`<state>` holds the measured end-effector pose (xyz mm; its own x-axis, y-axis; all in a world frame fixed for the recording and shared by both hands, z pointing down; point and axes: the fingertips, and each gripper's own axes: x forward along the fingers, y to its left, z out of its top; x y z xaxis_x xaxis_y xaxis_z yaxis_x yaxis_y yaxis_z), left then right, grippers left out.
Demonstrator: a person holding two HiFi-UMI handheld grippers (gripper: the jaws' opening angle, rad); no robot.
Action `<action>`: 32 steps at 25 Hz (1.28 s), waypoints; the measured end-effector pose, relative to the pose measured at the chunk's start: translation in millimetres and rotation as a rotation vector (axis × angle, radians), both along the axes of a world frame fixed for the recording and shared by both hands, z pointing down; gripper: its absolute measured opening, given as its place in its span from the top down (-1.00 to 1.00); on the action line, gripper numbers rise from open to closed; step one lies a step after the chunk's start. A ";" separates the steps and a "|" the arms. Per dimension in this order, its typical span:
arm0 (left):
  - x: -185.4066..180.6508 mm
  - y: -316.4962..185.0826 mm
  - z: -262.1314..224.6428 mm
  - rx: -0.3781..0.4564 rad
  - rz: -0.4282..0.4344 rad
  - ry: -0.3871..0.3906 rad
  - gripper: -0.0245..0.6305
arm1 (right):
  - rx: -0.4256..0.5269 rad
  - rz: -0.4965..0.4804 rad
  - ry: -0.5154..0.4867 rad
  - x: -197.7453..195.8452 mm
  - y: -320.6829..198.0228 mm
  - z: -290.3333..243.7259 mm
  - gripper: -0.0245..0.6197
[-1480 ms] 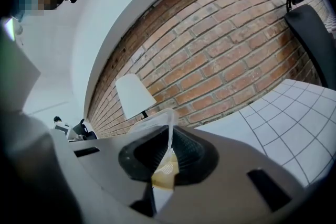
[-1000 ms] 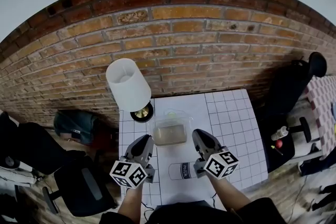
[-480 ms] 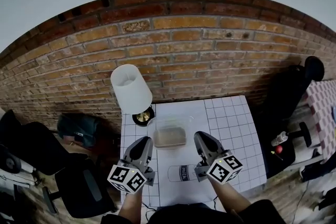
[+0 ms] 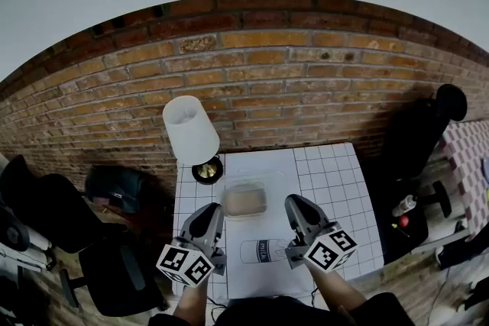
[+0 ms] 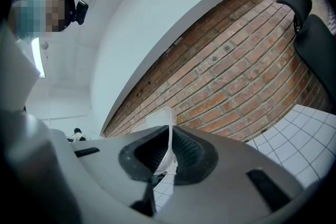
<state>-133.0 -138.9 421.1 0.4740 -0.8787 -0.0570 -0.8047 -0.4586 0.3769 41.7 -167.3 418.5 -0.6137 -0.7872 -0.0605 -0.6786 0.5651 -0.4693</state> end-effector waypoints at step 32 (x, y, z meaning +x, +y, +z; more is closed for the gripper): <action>65.8 61.2 -13.6 0.026 0.018 0.026 0.81 | 0.027 0.020 0.035 66.3 62.2 -10.3 0.87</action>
<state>-67.2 -77.6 407.6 0.4878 -0.8680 -0.0925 -0.7863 -0.4829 0.3853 108.0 -105.1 408.2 -0.5996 -0.7979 -0.0609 -0.7059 0.5632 -0.4295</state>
